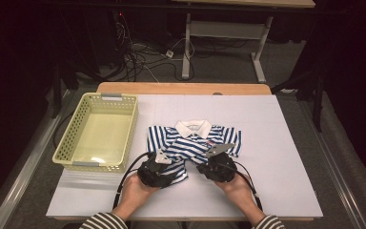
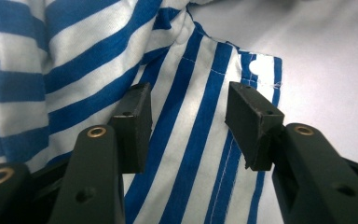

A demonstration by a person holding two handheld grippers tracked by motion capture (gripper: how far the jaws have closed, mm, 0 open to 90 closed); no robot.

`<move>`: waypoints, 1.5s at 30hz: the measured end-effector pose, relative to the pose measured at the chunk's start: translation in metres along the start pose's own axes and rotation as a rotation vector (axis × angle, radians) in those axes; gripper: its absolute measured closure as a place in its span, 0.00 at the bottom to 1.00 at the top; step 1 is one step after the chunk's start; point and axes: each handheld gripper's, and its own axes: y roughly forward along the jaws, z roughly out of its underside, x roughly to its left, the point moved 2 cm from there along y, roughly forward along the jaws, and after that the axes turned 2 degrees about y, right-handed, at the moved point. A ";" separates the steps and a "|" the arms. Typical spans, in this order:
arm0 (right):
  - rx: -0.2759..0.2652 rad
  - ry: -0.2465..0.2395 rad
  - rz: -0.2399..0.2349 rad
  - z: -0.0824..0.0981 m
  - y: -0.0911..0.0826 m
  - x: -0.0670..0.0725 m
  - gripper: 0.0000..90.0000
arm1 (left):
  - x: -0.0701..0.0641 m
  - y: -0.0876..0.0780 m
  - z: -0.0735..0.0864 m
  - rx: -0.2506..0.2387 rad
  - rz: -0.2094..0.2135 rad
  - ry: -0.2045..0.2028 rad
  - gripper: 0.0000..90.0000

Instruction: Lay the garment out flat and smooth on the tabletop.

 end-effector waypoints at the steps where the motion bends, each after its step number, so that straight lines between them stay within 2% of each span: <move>1: -0.007 0.006 0.007 -0.003 0.001 -0.003 0.92 | 0.000 0.000 0.000 0.000 0.000 0.001 0.55; 4: -0.030 0.016 0.042 -0.012 0.002 -0.011 0.91 | 0.001 0.001 0.000 -0.003 0.001 -0.002 0.55; 7: -0.027 0.040 0.072 -0.018 0.008 -0.021 0.91 | 0.001 0.001 0.000 -0.004 0.001 -0.001 0.55; 12: -0.003 0.075 0.080 -0.019 0.022 -0.031 0.90 | 0.001 0.001 0.000 -0.005 0.000 0.001 0.54; 16: -0.003 0.075 0.067 -0.019 0.020 -0.027 0.86 | 0.001 0.001 0.000 -0.005 -0.001 0.002 0.54; 20: 0.002 0.038 0.051 -0.016 0.014 -0.017 0.83 | 0.000 0.001 0.000 -0.005 -0.004 0.007 0.54; 24: 0.030 0.020 0.068 -0.013 0.021 -0.013 0.78 | -0.002 0.002 0.000 -0.007 0.001 0.008 0.54; 25: 0.038 0.029 0.069 -0.012 0.025 -0.014 0.78 | -0.002 0.002 -0.001 -0.007 0.001 0.008 0.54; 26: 0.023 0.028 0.070 -0.012 0.026 -0.015 0.78 | -0.002 0.002 0.000 -0.007 0.001 0.010 0.54; 28: 0.025 0.030 0.075 -0.014 0.027 -0.015 0.82 | -0.002 0.003 -0.001 -0.010 0.004 0.005 0.54; 30: 0.029 0.012 0.102 -0.014 0.027 -0.014 0.92 | -0.003 0.003 -0.001 -0.011 0.005 0.005 0.54; 32: 0.030 0.020 0.089 -0.013 0.027 -0.016 0.97 | -0.004 0.003 -0.001 -0.011 0.007 0.008 0.54; 38: 0.035 0.010 0.076 -0.012 0.023 -0.016 0.99 | -0.005 0.004 -0.001 -0.016 0.016 0.013 0.57; 45: 0.011 0.009 0.063 -0.007 0.001 -0.013 0.99 | -0.007 0.004 -0.001 -0.018 0.022 0.023 0.61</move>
